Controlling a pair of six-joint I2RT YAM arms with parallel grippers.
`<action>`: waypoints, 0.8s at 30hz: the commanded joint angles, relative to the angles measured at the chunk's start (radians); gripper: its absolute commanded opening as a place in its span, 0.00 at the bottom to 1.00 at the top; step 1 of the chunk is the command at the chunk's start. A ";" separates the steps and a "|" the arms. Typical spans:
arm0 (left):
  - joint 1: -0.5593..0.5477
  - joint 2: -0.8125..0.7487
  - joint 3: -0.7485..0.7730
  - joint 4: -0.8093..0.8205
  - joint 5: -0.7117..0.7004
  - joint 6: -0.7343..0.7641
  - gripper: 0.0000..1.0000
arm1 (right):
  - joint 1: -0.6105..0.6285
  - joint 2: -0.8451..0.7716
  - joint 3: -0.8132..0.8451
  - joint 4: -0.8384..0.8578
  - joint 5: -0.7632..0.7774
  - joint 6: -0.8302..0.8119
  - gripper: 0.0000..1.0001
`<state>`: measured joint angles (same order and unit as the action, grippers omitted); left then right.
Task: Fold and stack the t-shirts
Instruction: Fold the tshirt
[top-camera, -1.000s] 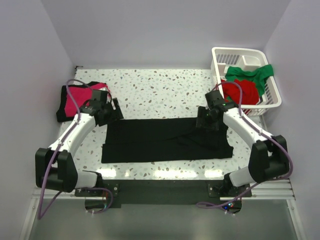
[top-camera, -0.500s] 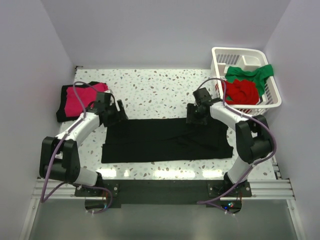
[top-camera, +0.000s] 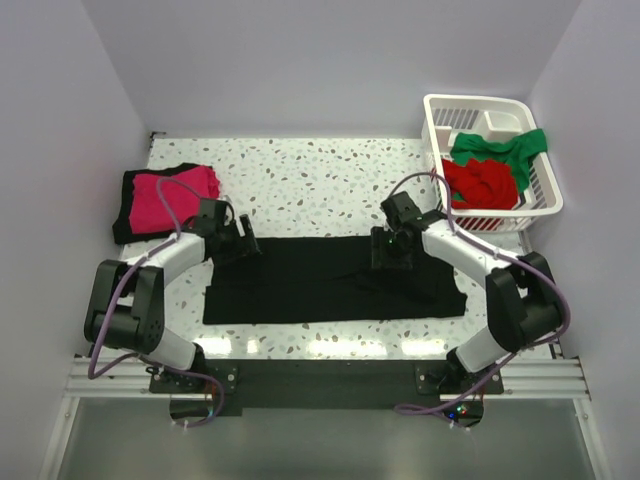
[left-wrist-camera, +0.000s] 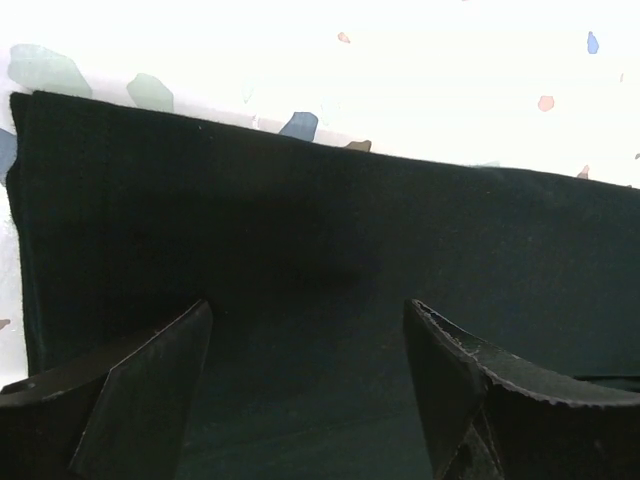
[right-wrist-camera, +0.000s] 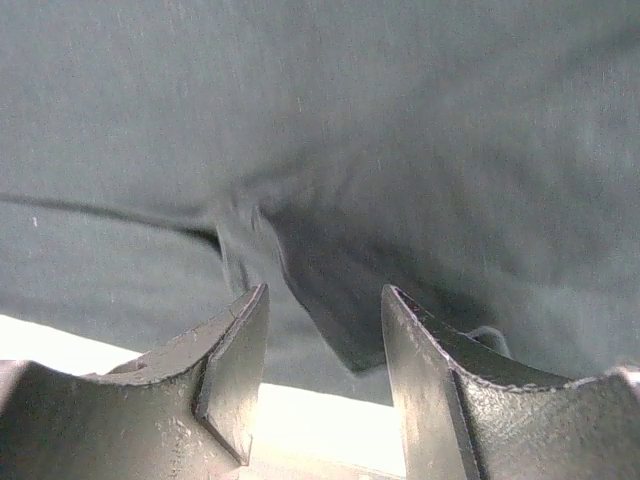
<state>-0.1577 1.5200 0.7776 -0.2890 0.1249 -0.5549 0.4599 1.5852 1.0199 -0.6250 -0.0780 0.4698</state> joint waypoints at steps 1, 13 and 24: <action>-0.003 -0.004 -0.060 0.027 0.015 -0.013 0.83 | 0.010 -0.088 -0.035 -0.085 -0.038 0.030 0.52; -0.003 -0.018 -0.021 0.007 -0.014 0.012 0.84 | 0.062 -0.050 -0.041 -0.088 -0.307 -0.023 0.53; -0.048 0.110 0.052 0.142 0.085 -0.063 0.84 | 0.039 -0.047 0.134 -0.196 0.038 0.029 0.60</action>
<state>-0.1997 1.5772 0.8341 -0.2203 0.1467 -0.5690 0.5159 1.5356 1.1236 -0.7944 -0.1780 0.4736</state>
